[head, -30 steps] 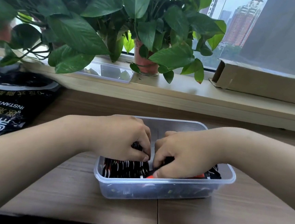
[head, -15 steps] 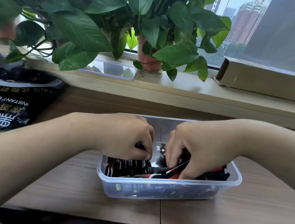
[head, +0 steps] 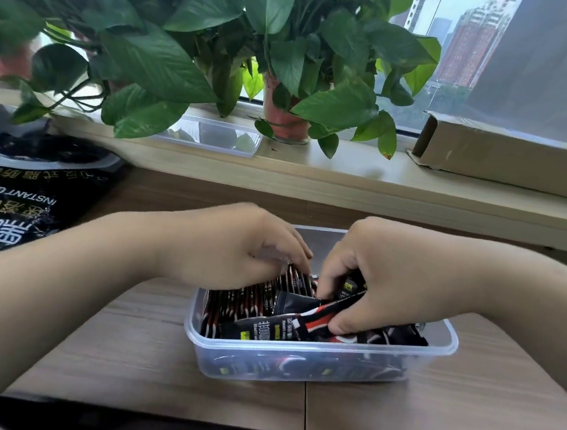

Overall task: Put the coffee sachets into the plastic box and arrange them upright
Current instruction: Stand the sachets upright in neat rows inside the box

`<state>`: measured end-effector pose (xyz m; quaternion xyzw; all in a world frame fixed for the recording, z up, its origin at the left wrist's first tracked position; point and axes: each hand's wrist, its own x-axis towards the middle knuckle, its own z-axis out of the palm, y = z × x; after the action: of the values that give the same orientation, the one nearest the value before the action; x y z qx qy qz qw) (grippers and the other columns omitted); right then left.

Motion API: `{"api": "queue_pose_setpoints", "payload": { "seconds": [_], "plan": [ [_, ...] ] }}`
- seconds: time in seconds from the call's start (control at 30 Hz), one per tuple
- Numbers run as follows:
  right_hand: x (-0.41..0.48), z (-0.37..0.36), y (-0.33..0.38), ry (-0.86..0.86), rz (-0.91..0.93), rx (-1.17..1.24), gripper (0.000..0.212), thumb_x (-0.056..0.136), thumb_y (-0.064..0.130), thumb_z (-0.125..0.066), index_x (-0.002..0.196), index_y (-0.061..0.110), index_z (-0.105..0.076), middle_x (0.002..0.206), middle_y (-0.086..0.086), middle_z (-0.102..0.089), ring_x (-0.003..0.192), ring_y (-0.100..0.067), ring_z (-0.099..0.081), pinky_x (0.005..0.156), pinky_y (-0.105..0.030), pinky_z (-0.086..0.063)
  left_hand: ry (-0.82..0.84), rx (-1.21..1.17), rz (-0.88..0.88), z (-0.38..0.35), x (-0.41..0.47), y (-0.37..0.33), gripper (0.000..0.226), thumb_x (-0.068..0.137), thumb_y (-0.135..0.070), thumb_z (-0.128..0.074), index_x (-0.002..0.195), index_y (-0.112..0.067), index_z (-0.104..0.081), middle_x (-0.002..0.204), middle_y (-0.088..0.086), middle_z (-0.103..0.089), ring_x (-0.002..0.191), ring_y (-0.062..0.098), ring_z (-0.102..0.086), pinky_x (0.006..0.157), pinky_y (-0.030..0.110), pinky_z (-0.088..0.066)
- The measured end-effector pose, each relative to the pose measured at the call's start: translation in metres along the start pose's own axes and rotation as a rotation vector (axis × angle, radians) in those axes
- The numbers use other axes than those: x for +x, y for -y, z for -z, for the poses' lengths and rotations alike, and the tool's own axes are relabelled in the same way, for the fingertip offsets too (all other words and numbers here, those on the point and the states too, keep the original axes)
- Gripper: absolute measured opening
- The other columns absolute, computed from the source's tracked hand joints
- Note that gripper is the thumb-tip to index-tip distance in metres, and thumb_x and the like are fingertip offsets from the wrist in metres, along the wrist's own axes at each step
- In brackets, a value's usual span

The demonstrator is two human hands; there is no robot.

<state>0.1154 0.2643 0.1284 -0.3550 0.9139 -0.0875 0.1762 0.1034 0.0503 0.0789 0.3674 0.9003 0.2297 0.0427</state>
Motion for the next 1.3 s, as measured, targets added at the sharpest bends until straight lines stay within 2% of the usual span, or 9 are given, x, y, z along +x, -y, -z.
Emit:
{"api": "queue_pose_setpoints", "payload": {
  "seconds": [0.17, 0.37, 0.5, 0.63, 0.8, 0.87, 0.97, 1.07, 1.3],
  "plan": [
    [-0.008, -0.001, -0.002, -0.172, 0.038, 0.110, 0.012, 0.073, 0.034, -0.082, 0.083, 0.032, -0.076, 0.076, 0.013, -0.074, 0.063, -0.007, -0.068, 0.061, -0.019, -0.053, -0.135, -0.289, 0.147, 0.014, -0.015, -0.015, 0.025, 0.099, -0.010, -0.054, 0.101, -0.019, -0.077, 0.096, -0.007, -0.078, 0.094, 0.005, -0.072, 0.088, 0.029, -0.057],
    [-0.017, 0.001, -0.008, -0.346, 0.030, 0.440, 0.008, 0.075, 0.020, -0.083, 0.080, 0.024, -0.078, 0.075, 0.003, -0.077, 0.068, -0.021, -0.073, 0.061, -0.024, -0.055, -0.253, -0.508, 0.264, 0.023, -0.022, -0.021, 0.063, 0.094, -0.063, -0.034, 0.093, -0.017, -0.077, 0.092, 0.004, -0.079, 0.076, 0.016, -0.072, 0.070, 0.029, -0.055],
    [-0.020, -0.006, -0.015, -0.492, -0.045, 0.698, 0.009, 0.074, 0.017, -0.083, 0.081, 0.019, -0.079, 0.076, -0.006, -0.078, 0.066, -0.022, -0.072, 0.064, -0.030, -0.058, -0.417, -0.773, 0.348, 0.025, -0.015, -0.025, 0.075, 0.084, -0.071, -0.029, 0.086, -0.014, -0.076, 0.091, 0.010, -0.079, 0.076, 0.035, -0.076, 0.078, 0.046, -0.057],
    [-0.018, -0.017, -0.008, -0.676, -0.121, 0.903, 0.007, 0.075, 0.014, -0.083, 0.080, 0.017, -0.079, 0.073, -0.006, -0.077, 0.060, -0.020, -0.071, 0.056, -0.032, -0.059, -0.441, -0.823, 0.407, 0.022, -0.012, -0.031, 0.076, 0.094, -0.066, -0.022, 0.095, -0.005, -0.068, 0.086, 0.022, -0.076, 0.075, 0.044, -0.074, 0.082, 0.057, -0.055],
    [0.000, -0.028, 0.004, -0.852, -0.215, 1.018, 0.006, 0.075, 0.018, -0.084, 0.079, 0.020, -0.080, 0.075, -0.006, -0.077, 0.070, -0.029, -0.075, 0.068, -0.051, -0.063, -0.460, -0.871, 0.470, 0.011, -0.009, -0.030, 0.094, 0.087, -0.076, -0.015, 0.096, 0.001, -0.067, 0.085, 0.023, -0.076, 0.077, 0.041, -0.074, 0.069, 0.043, -0.056],
    [0.008, -0.032, 0.009, -0.859, -0.239, 1.061, 0.005, 0.077, 0.017, -0.083, 0.079, 0.020, -0.079, 0.074, -0.007, -0.077, 0.071, -0.028, -0.075, 0.067, -0.051, -0.062, -0.421, -0.864, 0.499, 0.006, -0.007, -0.032, 0.075, 0.086, -0.071, -0.031, 0.097, -0.007, -0.069, 0.085, 0.014, -0.078, 0.075, 0.031, -0.076, 0.067, 0.042, -0.059],
    [0.014, -0.040, 0.016, -0.721, -0.247, 1.049, 0.001, 0.082, 0.018, -0.078, 0.083, 0.019, -0.078, 0.076, -0.005, -0.078, 0.072, -0.026, -0.076, 0.069, -0.043, -0.063, -0.374, -0.695, 0.401, -0.010, -0.005, -0.028, 0.019, 0.095, -0.040, -0.059, 0.107, -0.028, -0.069, 0.100, 0.001, -0.078, 0.088, 0.019, -0.074, 0.082, 0.044, -0.060],
    [0.015, -0.046, 0.017, -0.635, -0.244, 1.015, 0.008, 0.086, 0.015, -0.072, 0.085, 0.020, -0.077, 0.075, -0.001, -0.077, 0.068, -0.016, -0.075, 0.062, -0.030, -0.062, -0.322, -0.668, 0.291, -0.020, -0.008, -0.029, 0.034, 0.090, -0.034, -0.064, 0.122, -0.041, -0.057, 0.116, -0.007, -0.074, 0.108, 0.017, -0.070, 0.097, 0.049, -0.052],
    [0.013, -0.054, 0.016, -0.608, -0.144, 0.775, 0.012, 0.079, 0.024, -0.072, 0.084, 0.035, -0.074, 0.071, 0.011, -0.075, 0.062, -0.003, -0.070, 0.057, -0.022, -0.054, -0.429, -0.501, 0.292, -0.029, -0.005, -0.029, 0.035, 0.091, -0.034, -0.060, 0.118, -0.055, -0.051, 0.108, -0.020, -0.072, 0.105, 0.005, -0.068, 0.095, 0.041, -0.052]
  ]
}}
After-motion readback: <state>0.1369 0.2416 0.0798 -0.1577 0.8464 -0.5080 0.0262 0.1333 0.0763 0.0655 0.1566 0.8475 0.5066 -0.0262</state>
